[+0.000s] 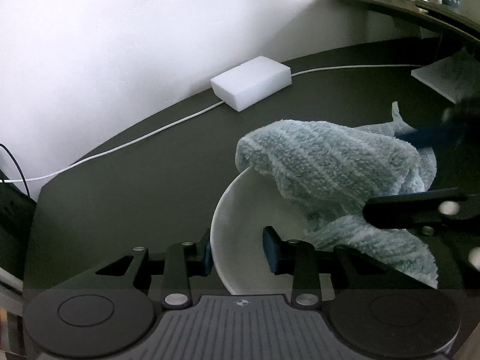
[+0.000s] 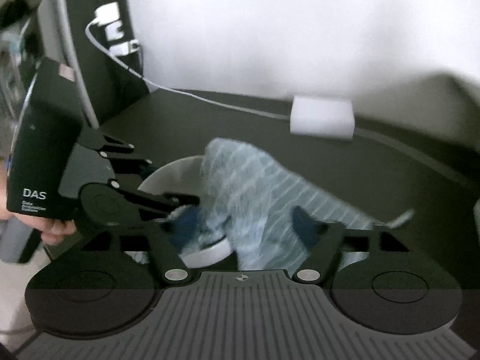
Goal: Clean bowl
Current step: 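Wipe the bowl interior again with the towel in the right gripper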
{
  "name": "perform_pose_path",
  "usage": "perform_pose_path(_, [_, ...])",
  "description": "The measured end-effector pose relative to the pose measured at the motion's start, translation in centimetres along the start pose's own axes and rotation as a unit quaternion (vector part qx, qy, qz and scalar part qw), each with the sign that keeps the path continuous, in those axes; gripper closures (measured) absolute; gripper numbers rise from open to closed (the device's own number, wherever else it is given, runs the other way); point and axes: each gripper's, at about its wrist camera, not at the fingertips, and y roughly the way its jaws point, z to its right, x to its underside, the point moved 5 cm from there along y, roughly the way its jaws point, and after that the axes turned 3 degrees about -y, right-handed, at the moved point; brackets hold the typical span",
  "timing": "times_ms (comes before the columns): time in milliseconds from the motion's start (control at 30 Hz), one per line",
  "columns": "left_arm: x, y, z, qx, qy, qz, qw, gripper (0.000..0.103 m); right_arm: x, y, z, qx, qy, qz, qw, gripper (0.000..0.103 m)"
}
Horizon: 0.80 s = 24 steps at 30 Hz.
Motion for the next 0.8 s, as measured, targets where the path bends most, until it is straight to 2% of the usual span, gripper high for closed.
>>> perform_pose_path(100, [0.0, 0.1, 0.1, 0.000, 0.001, 0.001, 1.0000, 0.071, -1.6, 0.2, -0.7, -0.003, -0.047, 0.005, 0.999, 0.018])
perform_pose_path(167, [0.2, -0.1, 0.1, 0.000, 0.001, 0.001, 1.0000, 0.071, -2.7, 1.5, -1.1, -0.023, -0.069, -0.006, 0.997, 0.025])
perform_pose_path(233, [0.3, -0.1, 0.1, 0.000, 0.000, 0.001, 1.0000, 0.071, -3.5, 3.2, -1.5, -0.039, -0.086, -0.024, 0.995, 0.045])
perform_pose_path(267, [0.3, 0.0, 0.0, 0.000, -0.001, 0.001, 1.0000, 0.071, -3.7, 4.1, -1.5, -0.036, -0.089, -0.034, 0.995, 0.060])
perform_pose_path(300, [0.3, 0.0, 0.0, 0.000, -0.002, 0.001, 1.0000, 0.071, -3.8, 4.9, -1.5, -0.032, -0.091, -0.044, 0.994, 0.068])
perform_pose_path(333, [0.3, 0.1, -0.1, 0.001, -0.008, 0.000, 1.0000, 0.071, -3.9, 5.9, -1.3, -0.019, -0.097, -0.056, 0.994, 0.068])
perform_pose_path(400, [0.3, 0.1, -0.1, -0.001, -0.018, -0.002, 0.9998, 0.071, -3.9, 6.5, -1.0, -0.018, -0.080, -0.067, 0.994, 0.068])
perform_pose_path(500, [0.4, 0.1, -0.2, -0.001, -0.027, 0.000, 0.9996, 0.071, -2.9, 5.1, -0.1, -0.006, -0.025, -0.063, 0.998, 0.068])
perform_pose_path(533, [0.5, 0.1, -0.2, 0.000, -0.030, 0.001, 0.9996, 0.071, -2.0, 4.3, 0.5, -0.013, 0.019, -0.055, 0.998, 0.068])
perform_pose_path(600, [0.5, 0.1, -0.4, 0.003, -0.037, 0.000, 0.9993, 0.071, -0.1, 2.8, 1.7, -0.027, 0.110, -0.039, 0.993, 0.066])
perform_pose_path(700, [0.5, 0.1, -0.4, 0.008, -0.050, -0.003, 0.9987, 0.071, 1.4, 2.4, 2.5, -0.044, 0.200, -0.025, 0.979, 0.058])
perform_pose_path(733, [0.6, 0.0, -0.5, 0.009, -0.056, -0.007, 0.9983, 0.072, 1.8, 2.9, 2.7, -0.050, 0.214, -0.030, 0.975, 0.057])
perform_pose_path(800, [0.5, -0.2, -0.7, 0.016, -0.067, -0.013, 0.9976, 0.074, 1.8, 3.6, 2.7, -0.052, 0.206, -0.039, 0.976, 0.057])
